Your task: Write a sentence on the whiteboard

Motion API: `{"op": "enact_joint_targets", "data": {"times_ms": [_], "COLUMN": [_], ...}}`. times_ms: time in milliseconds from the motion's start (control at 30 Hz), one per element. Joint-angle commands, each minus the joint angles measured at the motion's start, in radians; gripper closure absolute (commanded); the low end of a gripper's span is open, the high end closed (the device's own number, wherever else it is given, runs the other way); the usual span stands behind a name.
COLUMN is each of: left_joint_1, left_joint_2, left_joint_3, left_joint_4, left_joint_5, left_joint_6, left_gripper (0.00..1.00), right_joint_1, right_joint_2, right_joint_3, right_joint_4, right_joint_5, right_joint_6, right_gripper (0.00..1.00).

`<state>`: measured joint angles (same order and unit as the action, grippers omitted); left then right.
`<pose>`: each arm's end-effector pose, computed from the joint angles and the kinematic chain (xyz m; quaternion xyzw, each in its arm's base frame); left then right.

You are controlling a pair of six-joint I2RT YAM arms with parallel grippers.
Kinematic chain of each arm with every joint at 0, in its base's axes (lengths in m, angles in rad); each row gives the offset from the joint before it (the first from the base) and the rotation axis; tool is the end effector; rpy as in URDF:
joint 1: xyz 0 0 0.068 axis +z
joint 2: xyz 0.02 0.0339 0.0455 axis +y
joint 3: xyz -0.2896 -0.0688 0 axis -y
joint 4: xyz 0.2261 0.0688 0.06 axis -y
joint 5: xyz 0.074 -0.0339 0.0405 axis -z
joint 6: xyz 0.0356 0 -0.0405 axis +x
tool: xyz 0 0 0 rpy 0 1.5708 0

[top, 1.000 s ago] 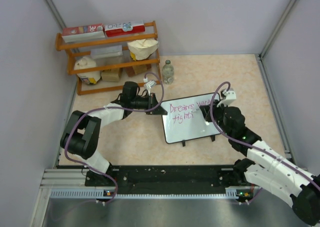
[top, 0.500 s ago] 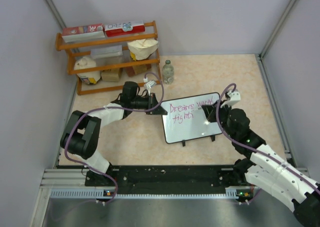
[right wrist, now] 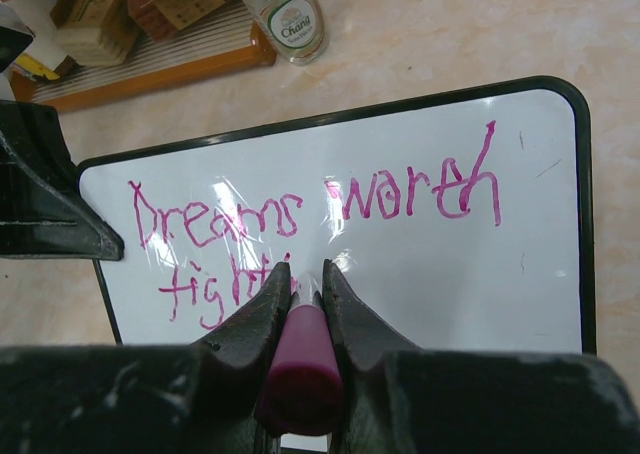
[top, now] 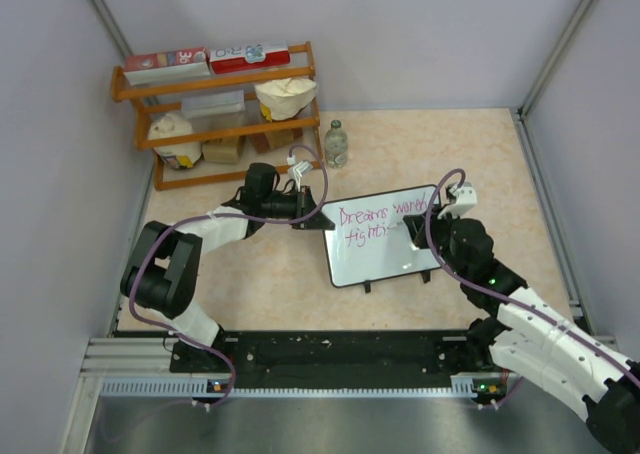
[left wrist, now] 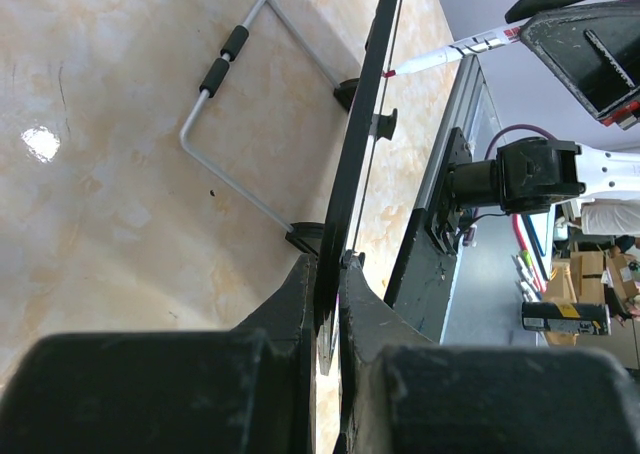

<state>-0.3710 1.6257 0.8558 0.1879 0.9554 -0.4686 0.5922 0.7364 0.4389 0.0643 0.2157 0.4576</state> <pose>0.2867 -0.1427 0.2364 0.1798 0.7914 -0.5413 0.2199 0.1246 0.0746 0.2740 0.0141 0.7827 0.2358 0.5758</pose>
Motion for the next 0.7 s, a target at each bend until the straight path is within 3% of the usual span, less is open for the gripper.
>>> {"op": "enact_joint_targets", "data": {"times_ms": [0, 667], "left_joint_1": [0.007, 0.007], "left_joint_2": [-0.003, -0.001], "left_joint_3": [0.019, 0.017], "left_joint_4": [-0.028, -0.027], "left_joint_5": [-0.132, -0.133], "left_joint_6": [0.056, 0.053], "left_gripper": [1.0, 1.0], "right_joint_1": [-0.005, -0.005], "right_joint_2": [0.008, -0.048], "right_joint_3": [-0.012, -0.068], "right_joint_4": [0.026, -0.032], "right_joint_5": [0.019, -0.01], "right_joint_6": [0.004, 0.012], "right_gripper": [1.0, 1.0]}}
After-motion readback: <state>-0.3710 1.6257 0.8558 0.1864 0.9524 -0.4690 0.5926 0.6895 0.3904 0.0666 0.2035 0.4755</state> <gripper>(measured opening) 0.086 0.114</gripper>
